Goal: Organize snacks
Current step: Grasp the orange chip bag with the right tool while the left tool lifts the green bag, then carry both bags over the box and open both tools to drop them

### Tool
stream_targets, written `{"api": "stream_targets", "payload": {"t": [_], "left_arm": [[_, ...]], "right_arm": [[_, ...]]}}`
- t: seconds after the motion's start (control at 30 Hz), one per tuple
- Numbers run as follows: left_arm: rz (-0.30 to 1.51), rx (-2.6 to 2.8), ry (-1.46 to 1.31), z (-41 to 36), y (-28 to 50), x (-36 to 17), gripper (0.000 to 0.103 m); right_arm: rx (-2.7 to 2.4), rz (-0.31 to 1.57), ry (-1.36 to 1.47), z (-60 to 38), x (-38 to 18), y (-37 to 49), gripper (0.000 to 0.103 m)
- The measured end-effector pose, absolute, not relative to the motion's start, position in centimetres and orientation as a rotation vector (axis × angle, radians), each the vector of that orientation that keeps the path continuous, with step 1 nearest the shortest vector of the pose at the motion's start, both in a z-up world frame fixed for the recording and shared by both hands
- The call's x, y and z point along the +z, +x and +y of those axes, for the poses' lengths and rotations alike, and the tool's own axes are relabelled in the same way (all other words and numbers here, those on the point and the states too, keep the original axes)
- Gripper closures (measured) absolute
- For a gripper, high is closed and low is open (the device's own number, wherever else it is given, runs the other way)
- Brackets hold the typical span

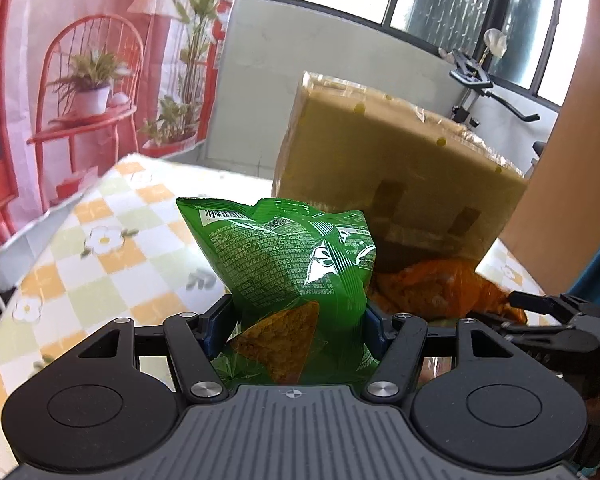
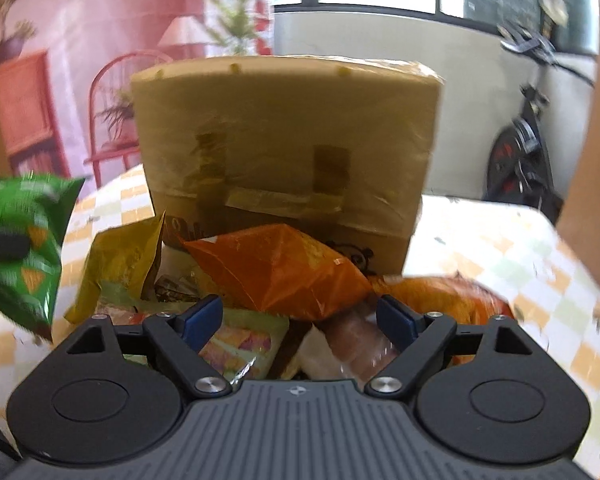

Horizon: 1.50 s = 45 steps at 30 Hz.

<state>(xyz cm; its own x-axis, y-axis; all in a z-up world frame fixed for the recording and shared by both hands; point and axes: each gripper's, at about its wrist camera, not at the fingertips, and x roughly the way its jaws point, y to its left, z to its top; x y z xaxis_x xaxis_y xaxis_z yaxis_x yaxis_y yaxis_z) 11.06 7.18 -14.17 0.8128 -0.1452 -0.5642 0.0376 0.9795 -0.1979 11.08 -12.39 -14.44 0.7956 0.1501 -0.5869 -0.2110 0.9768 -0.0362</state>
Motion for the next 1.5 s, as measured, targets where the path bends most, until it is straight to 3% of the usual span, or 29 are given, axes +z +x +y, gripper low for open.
{"api": "stream_targets", "payload": {"t": [0.7,0.87,1.03,1.5], "left_arm": [[0.557,-0.07,-0.16,7.2,13.3,-11.1,0.036],[0.57,-0.061,-0.164,7.7,13.4,-11.2,0.036],[0.574,-0.059,-0.166,7.5,13.4,-10.9,0.036],[0.41,-0.085,-0.073,7.2,12.7,-6.3,0.036]], "right_arm": [[0.391,0.727,-0.329,-9.5,-16.6,17.8,0.013],[0.382,0.715,-0.279,-9.8,-16.7,17.7,0.027],[0.399,0.673,-0.209,-10.9,-15.2,16.9,0.033],[0.424,0.45,-0.021,-13.9,-6.2,13.6,0.037]]}}
